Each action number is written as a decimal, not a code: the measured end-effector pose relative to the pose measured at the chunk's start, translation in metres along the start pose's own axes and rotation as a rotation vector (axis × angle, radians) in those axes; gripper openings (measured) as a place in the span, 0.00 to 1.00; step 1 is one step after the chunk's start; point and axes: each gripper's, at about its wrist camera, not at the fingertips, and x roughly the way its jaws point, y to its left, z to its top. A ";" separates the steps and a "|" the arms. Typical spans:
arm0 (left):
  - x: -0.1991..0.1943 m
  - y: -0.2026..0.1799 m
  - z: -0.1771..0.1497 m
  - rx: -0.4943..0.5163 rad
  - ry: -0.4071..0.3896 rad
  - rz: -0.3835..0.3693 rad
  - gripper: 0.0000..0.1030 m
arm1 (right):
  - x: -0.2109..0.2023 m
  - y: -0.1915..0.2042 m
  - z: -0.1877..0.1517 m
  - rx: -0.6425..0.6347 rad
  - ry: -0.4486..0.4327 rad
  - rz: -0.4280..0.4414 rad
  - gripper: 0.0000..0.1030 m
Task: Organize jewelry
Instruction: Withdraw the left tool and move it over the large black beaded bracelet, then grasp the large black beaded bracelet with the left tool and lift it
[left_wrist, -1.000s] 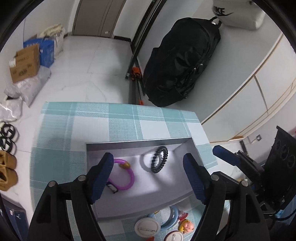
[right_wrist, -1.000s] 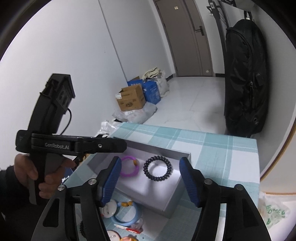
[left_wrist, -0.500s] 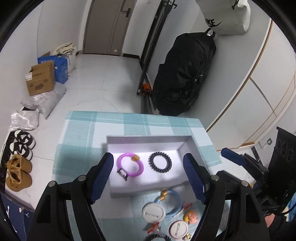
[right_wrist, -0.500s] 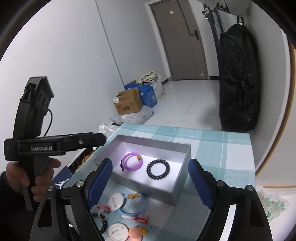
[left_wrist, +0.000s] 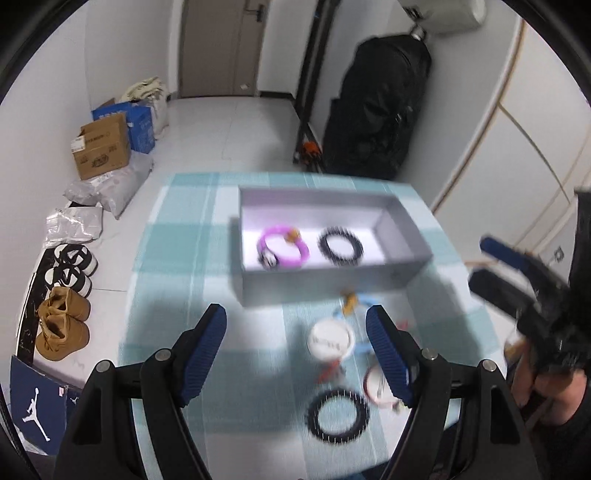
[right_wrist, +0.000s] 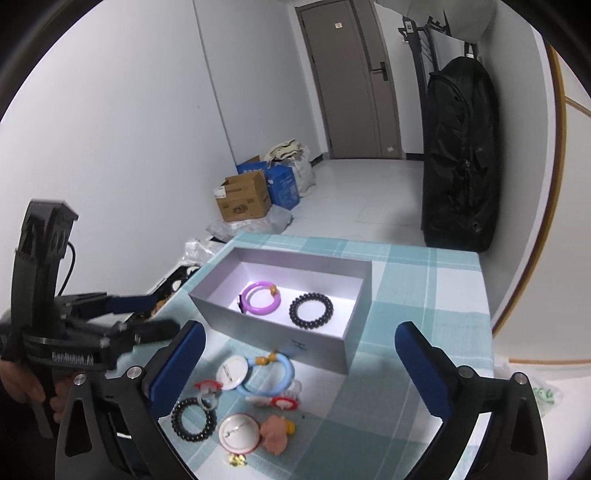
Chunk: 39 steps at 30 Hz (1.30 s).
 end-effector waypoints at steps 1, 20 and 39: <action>0.000 -0.001 -0.003 0.012 0.007 0.000 0.72 | -0.001 0.000 -0.002 0.001 0.005 -0.006 1.00; 0.030 -0.031 -0.049 0.161 0.264 0.013 0.72 | -0.015 -0.007 -0.021 0.054 0.034 -0.026 1.00; 0.029 -0.045 -0.053 0.235 0.251 0.011 0.38 | -0.017 -0.009 -0.029 0.093 0.074 -0.034 1.00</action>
